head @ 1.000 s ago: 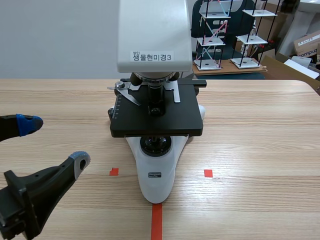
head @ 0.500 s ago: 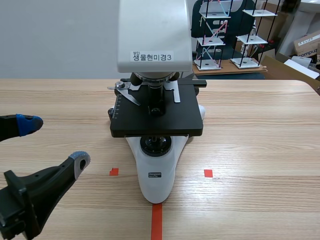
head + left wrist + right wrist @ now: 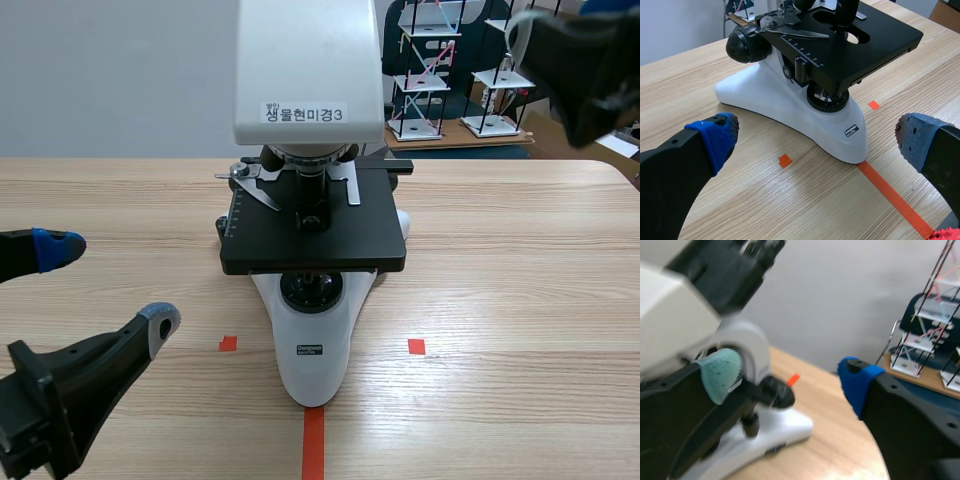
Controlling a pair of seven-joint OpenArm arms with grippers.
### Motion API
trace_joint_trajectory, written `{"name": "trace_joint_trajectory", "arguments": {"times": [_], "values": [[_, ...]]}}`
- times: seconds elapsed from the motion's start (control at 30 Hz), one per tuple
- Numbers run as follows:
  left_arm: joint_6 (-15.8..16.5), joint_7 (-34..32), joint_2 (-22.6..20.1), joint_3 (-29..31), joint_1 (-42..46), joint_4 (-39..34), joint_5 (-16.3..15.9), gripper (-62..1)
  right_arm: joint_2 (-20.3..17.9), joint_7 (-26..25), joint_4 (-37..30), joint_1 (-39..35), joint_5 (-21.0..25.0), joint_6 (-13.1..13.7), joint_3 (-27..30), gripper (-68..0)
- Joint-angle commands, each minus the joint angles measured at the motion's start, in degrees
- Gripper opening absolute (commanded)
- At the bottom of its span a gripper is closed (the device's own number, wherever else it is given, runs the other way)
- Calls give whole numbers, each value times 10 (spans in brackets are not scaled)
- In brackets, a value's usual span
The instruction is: Return to the home posture
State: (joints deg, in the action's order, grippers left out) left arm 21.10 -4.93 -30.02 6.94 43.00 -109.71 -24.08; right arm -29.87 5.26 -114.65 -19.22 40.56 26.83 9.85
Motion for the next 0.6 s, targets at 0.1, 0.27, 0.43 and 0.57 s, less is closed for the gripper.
{"name": "trace_joint_trajectory", "arguments": {"times": [0.1, 0.27, 0.43, 0.57], "values": [[1, -10, -2, 0, 0, -6, -4, 14, -2, -76, -7, -85, -34, 33, 5, -158], [1, -10, -2, 0, 0, -6, -4, 14, 6, -186, -7, -172, -118, 33, 5, -158], [1, -10, -2, 0, 0, -6, -4, 14, 46, -292, -7, -233, -259, 32, 5, -133], [1, -10, -2, 0, 0, -6, -4, 14, 84, -323, -7, -249, -343, 33, 4, -133]]}}
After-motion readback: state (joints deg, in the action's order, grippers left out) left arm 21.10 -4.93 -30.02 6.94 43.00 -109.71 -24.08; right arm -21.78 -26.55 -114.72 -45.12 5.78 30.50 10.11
